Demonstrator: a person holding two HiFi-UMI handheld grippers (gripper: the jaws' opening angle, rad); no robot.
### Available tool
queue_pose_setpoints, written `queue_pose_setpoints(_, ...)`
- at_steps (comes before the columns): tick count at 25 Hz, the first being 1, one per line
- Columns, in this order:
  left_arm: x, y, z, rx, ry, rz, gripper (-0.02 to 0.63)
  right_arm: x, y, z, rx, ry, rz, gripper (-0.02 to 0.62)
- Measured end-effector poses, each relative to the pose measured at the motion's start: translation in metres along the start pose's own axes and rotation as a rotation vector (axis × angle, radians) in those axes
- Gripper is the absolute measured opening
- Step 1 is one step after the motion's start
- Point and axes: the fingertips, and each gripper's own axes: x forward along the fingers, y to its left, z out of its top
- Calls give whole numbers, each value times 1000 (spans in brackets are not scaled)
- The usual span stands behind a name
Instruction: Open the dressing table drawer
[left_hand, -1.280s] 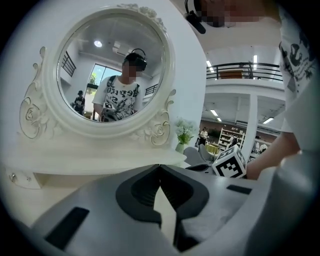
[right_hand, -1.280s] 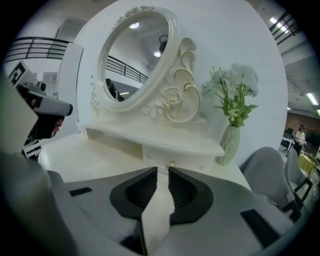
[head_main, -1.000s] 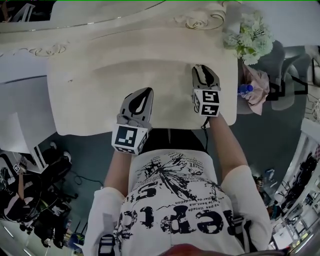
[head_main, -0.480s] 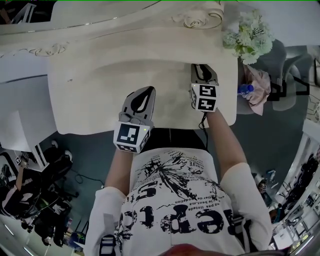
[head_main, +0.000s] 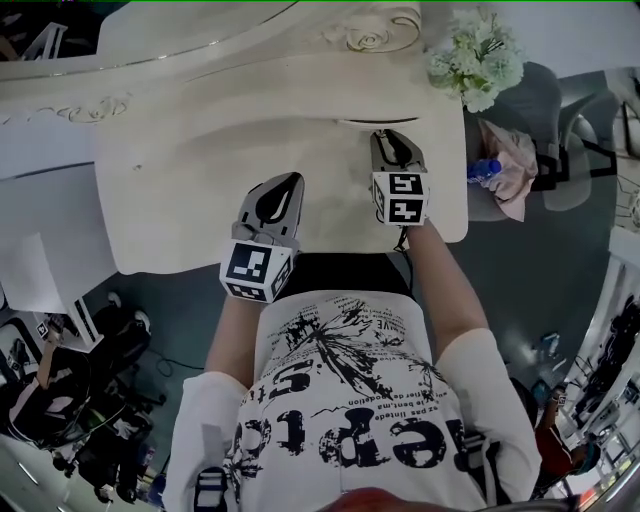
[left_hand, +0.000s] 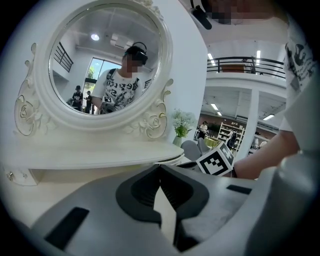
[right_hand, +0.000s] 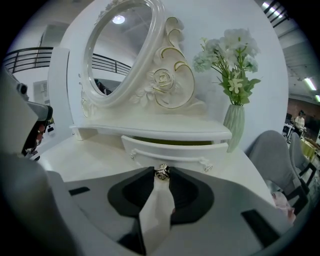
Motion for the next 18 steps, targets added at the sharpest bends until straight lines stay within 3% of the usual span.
queue_pose_setpoints(18,-11,-8,0,28,-6,-54,18,-36,14,-29,41,52,-10,106)
